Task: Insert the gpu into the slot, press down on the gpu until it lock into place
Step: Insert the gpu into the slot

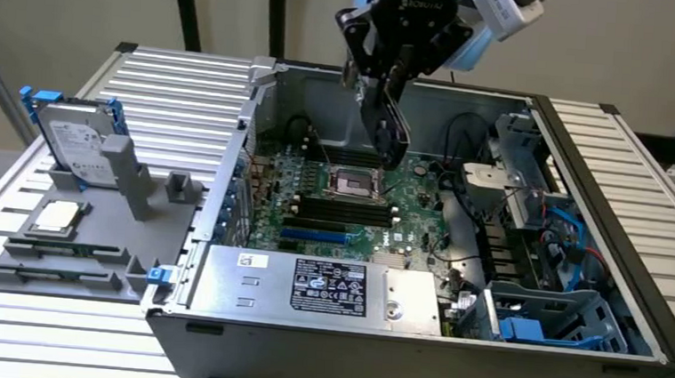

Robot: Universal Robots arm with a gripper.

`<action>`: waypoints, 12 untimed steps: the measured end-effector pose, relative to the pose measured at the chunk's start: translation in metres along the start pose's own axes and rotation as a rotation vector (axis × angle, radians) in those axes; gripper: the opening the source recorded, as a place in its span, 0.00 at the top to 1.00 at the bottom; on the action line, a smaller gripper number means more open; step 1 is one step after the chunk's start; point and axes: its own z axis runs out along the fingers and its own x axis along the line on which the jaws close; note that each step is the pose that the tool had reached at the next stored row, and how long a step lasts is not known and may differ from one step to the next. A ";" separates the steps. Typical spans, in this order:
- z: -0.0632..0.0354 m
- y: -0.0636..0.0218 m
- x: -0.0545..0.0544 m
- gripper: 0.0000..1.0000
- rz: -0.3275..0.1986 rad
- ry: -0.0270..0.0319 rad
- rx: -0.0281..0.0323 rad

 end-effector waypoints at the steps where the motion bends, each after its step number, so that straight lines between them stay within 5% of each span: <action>1: 0.0002 0.0000 0.000 0.74 -0.018 0.0012 0.0007; 12: 0.0035 -0.0003 0.000 0.74 -0.218 0.0139 0.0097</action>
